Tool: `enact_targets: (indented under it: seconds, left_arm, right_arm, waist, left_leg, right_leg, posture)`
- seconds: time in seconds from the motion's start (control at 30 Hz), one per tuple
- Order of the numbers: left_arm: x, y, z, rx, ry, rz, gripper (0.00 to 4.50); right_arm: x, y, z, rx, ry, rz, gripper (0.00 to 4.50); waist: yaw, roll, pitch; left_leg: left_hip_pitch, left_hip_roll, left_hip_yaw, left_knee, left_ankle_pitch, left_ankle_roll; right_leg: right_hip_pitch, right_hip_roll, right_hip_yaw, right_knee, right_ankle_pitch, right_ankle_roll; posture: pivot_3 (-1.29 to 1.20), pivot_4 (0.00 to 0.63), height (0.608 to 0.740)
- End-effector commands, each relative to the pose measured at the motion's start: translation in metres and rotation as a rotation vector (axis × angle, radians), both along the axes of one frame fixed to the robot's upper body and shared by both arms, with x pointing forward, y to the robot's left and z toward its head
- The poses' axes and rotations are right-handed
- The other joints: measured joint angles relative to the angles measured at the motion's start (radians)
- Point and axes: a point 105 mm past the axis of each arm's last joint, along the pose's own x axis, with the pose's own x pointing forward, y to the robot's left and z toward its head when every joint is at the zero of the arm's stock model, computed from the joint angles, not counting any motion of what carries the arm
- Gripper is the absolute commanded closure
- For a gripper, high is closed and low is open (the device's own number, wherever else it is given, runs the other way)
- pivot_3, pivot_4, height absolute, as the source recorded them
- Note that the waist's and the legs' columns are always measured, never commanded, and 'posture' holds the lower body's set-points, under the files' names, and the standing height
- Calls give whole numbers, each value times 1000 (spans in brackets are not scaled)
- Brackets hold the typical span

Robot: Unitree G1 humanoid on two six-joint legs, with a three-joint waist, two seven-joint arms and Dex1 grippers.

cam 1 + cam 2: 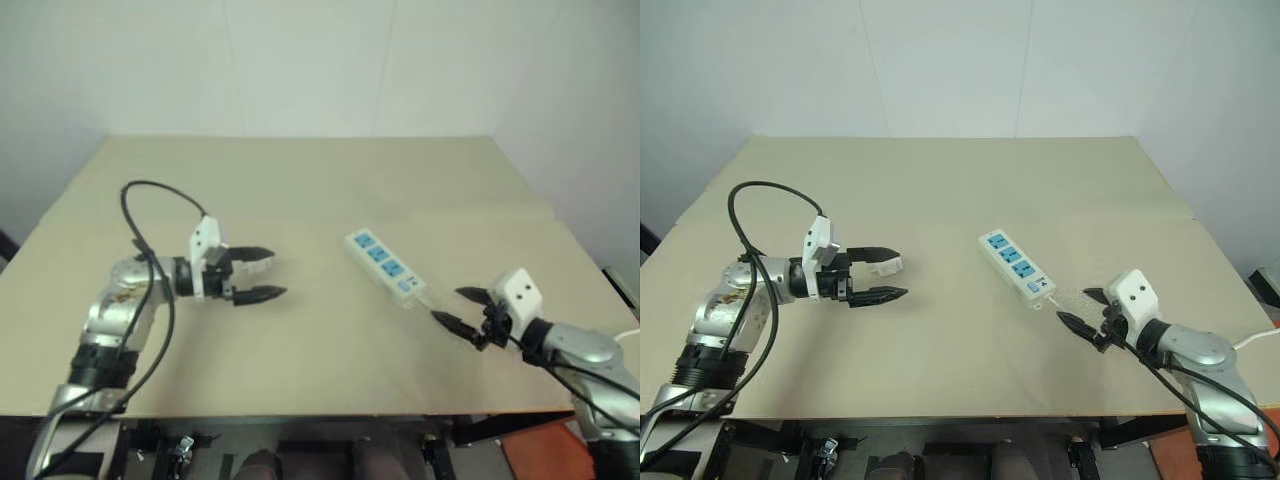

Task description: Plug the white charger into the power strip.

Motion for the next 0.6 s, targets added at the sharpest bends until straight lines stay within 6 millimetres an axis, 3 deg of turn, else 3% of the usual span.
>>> enact_targets:
  seconds: [0.03,0.17,0.3,0.6]
  left_arm:
    - [0,-1,10,-5,-51,-14,0]
    - [-2,-2,12,-7,-51,-28,0]
    - [-1,-6,14,-9,-53,-46,0]
    - [-3,-8,14,3,-49,-75,0]
  right_arm:
    - [2,-2,25,107,-120,-20,47]
    - [4,10,24,201,-154,-25,47]
    - [20,20,16,178,-259,-124,47]
    - [36,54,2,271,-274,-42,47]
  waist:
    - [-1,0,0]
    - [-1,0,0]
    - [-3,0,0]
    - [-4,0,0]
  left_leg:
    - [0,0,0,0,0,0]
    - [0,0,0,0,0,0]
    - [0,0,0,0,0,0]
    - [0,0,0,0,0,0]
  right_leg:
    - [0,0,0,0,0,0]
    - [0,0,0,0,0,0]
    - [0,0,0,1,0,0]
    - [-1,0,0,1,0,0]
  posture:
    - [0,150,740]
    - [0,150,740]
    - [0,150,740]
    - [0,150,740]
